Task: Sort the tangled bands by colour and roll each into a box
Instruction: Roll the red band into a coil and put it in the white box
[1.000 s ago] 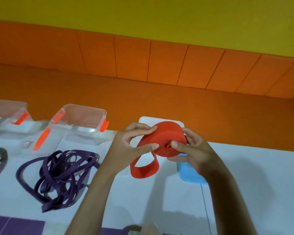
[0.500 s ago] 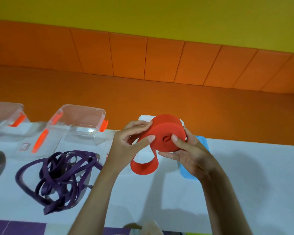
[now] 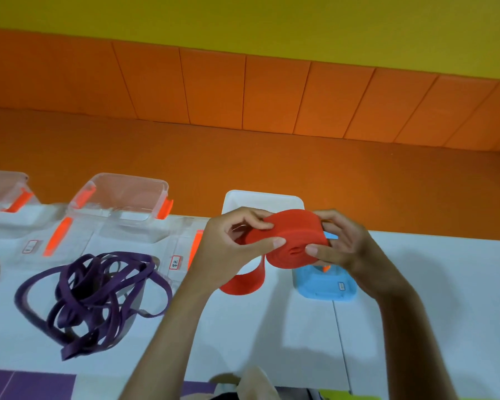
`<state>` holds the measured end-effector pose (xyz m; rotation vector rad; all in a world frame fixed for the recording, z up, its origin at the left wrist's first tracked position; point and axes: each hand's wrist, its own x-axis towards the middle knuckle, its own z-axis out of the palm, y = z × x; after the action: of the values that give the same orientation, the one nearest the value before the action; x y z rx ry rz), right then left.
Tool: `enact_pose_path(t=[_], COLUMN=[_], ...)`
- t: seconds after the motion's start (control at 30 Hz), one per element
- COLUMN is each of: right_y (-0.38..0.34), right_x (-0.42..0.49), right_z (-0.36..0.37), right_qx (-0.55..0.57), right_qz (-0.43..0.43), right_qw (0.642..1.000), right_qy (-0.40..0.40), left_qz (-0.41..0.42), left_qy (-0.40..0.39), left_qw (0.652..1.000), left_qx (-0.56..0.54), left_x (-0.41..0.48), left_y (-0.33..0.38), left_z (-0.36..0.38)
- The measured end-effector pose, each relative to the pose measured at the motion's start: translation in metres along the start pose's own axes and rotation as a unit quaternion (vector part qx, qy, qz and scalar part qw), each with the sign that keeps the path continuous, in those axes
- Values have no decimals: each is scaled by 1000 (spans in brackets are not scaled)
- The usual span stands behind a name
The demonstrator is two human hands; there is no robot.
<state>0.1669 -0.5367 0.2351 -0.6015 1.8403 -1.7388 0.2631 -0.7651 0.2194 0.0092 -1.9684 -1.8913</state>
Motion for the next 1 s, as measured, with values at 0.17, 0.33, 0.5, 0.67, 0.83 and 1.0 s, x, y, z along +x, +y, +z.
enact_pose_path(t=[0.17, 0.33, 0.5, 0.67, 0.83, 1.0], right_y=[5, 6, 5, 1, 10, 16], right_x=[-3, 0, 5, 7, 6, 6], right_z=[-35, -57, -72, -83, -80, -88], right_qx=[19, 84, 137, 204, 260, 113], right_qz=[-11, 4, 16, 30, 70, 121], right_qw=[1000, 996, 990, 979, 961, 981], right_qy=[12, -8, 2, -4, -55, -97], left_qz=[0, 10, 44, 41, 26, -34], left_qy=[-61, -41, 94, 73, 79, 109], left_qw=[998, 999, 995, 996, 997, 993], left_qx=[6, 1, 12, -13, -3, 12], left_x=[7, 11, 14, 13, 10, -3], left_y=[-10, -9, -8, -12, -12, -17], left_z=[18, 42, 79, 95, 94, 86])
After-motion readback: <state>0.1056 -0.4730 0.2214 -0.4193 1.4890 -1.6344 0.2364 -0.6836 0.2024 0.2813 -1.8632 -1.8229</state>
